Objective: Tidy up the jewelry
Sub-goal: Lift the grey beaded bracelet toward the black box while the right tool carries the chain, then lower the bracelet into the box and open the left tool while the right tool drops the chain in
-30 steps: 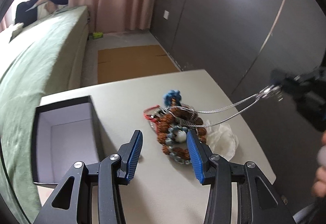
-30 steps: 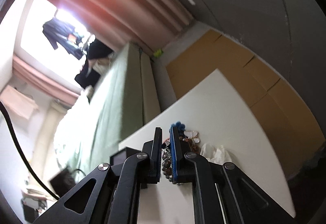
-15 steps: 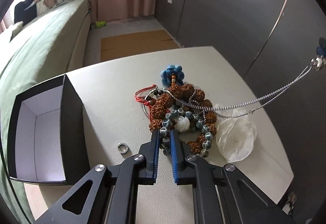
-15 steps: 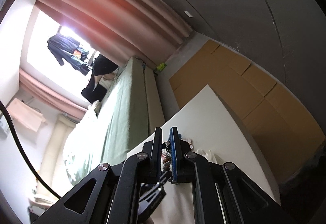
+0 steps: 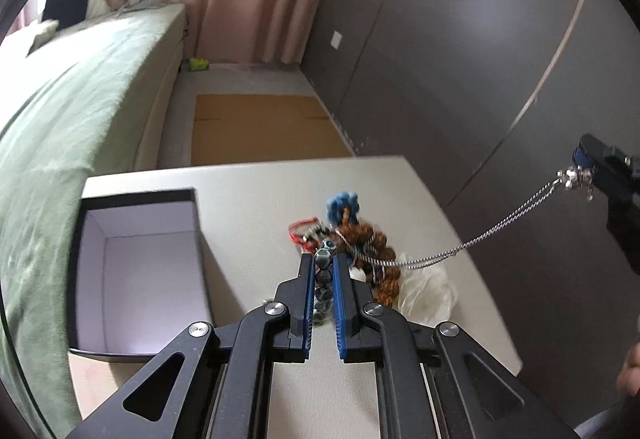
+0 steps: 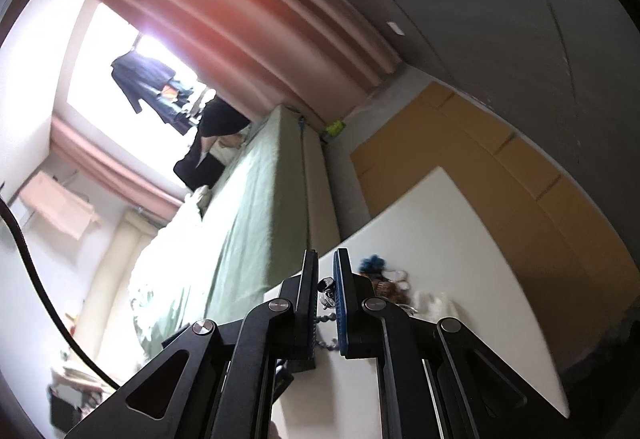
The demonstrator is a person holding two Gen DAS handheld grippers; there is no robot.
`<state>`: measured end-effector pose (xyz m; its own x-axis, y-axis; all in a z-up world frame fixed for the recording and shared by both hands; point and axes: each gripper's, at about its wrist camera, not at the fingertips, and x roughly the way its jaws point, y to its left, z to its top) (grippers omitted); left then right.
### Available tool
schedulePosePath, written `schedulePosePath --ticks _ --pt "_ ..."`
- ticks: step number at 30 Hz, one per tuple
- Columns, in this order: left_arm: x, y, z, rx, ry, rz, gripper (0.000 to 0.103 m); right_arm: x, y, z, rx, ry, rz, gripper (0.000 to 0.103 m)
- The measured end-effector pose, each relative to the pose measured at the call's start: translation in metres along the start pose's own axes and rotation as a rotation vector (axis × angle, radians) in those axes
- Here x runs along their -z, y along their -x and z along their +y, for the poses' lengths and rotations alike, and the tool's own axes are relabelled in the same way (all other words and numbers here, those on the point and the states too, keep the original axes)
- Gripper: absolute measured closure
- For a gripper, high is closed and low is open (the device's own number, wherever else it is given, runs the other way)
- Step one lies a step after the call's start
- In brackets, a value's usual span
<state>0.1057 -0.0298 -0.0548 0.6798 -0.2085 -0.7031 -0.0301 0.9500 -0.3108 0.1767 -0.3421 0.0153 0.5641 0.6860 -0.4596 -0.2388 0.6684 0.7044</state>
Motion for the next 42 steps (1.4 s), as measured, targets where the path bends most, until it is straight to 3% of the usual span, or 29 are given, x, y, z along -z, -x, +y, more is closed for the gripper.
schedulePosePath --ticks 7,13,30,38,42 --pt "-0.019 0.04 0.034 0.029 0.1 -0.088 0.094 -0.007 -0.01 0.053 -0.024 0.078 0.005 0.094" --pt "-0.029 0.065 0.062 0.046 0.159 -0.141 0.094 -0.022 -0.018 0.125 -0.016 0.204 -0.007 0.094" --pt "-0.038 0.12 0.127 0.066 0.314 -0.259 0.095 -0.037 0.013 0.287 0.012 0.48 -0.137 0.094" --pt "-0.036 0.134 0.152 0.063 0.37 -0.283 0.095 -0.022 0.001 0.319 -0.012 0.549 -0.135 0.094" --pt "-0.037 0.135 0.153 0.056 0.37 -0.286 0.095 -0.008 -0.025 0.311 -0.015 0.54 -0.091 0.094"
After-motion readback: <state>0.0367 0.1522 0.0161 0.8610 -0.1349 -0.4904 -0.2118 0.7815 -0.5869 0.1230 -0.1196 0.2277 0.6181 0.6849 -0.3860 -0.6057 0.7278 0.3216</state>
